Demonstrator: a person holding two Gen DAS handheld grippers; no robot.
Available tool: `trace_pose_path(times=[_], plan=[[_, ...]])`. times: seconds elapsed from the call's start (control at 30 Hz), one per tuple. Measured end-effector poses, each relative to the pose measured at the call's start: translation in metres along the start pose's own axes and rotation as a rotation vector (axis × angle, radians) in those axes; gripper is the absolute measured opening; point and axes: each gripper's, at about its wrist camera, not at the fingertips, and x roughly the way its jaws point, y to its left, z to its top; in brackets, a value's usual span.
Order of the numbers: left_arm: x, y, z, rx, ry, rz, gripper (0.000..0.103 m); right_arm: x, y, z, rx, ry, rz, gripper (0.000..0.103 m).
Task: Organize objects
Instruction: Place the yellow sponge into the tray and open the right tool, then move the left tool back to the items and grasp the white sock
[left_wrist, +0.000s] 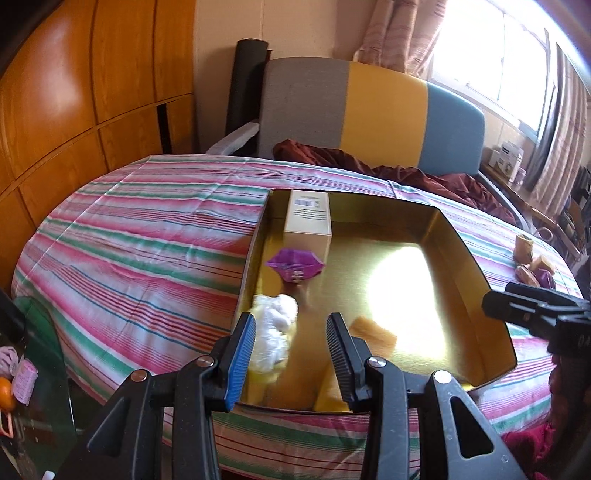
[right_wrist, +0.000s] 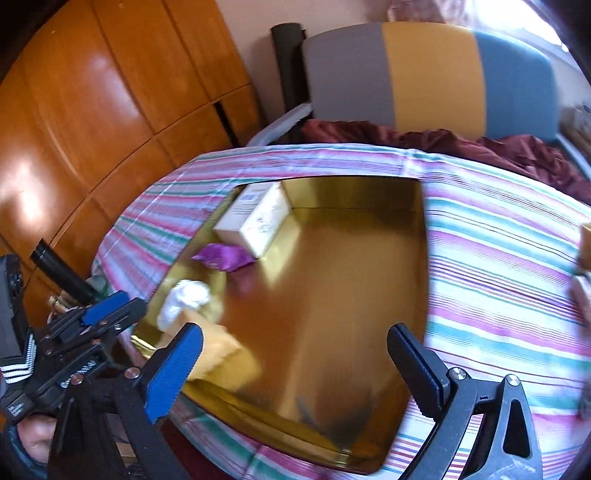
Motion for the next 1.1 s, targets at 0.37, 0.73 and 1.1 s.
trace_pose_path(times=[0.37,0.73,1.1], plan=[[0.002,-0.050,0.006,0.111,0.006,-0.089,0.040,-0.049,-0.093,0.001,0.098,-0.054,-0.231,0.101],[0.012,-0.132,0.006,0.219,0.091,-0.288,0.043,-0.133,-0.236,-0.025,0.400,-0.244,-0.546,0.102],[0.015,-0.238,-0.001,0.398,0.149,-0.486,0.043,-0.178,-0.308,-0.060,0.832,-0.373,-0.498,0.103]])
